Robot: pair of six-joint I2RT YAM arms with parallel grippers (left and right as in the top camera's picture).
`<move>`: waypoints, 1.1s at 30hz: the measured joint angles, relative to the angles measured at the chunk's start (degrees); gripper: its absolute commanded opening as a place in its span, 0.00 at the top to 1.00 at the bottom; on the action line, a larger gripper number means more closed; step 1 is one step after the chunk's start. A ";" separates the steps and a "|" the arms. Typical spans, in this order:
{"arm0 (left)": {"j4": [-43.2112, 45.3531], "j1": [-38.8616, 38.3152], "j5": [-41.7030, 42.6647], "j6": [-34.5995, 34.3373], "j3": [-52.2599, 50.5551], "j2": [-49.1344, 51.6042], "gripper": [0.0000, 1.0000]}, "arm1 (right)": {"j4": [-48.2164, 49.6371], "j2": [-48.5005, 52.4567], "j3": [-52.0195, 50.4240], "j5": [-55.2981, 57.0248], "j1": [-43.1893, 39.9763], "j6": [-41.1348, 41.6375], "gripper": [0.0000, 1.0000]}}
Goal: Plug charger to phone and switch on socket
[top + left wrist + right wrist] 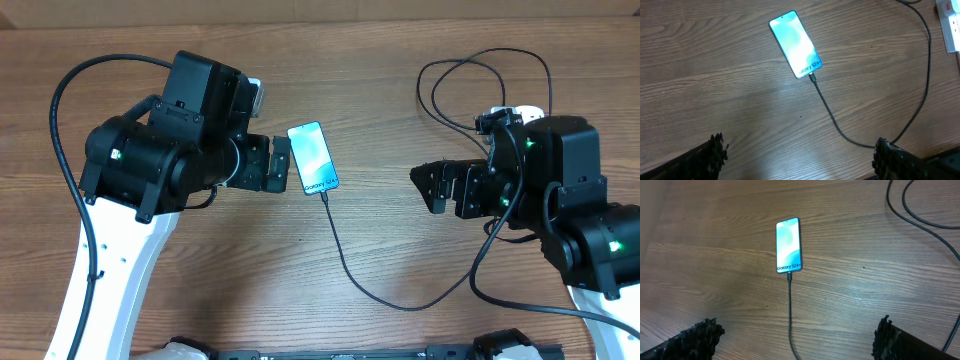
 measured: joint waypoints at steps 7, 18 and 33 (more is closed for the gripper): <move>-0.13 0.00 -1.20 0.22 -0.02 -0.92 0.00 | 0.00 0.96 0.00 0.00 0.02 0.00 0.00; 29.77 7.23 -1.14 0.24 -17.09 -26.84 0.00 | 0.00 4.02 0.00 -0.02 0.02 -0.02 0.00; 64.39 23.58 4.50 -2.08 -75.41 -64.70 0.00 | 0.00 7.69 0.00 -0.02 0.02 -0.04 0.00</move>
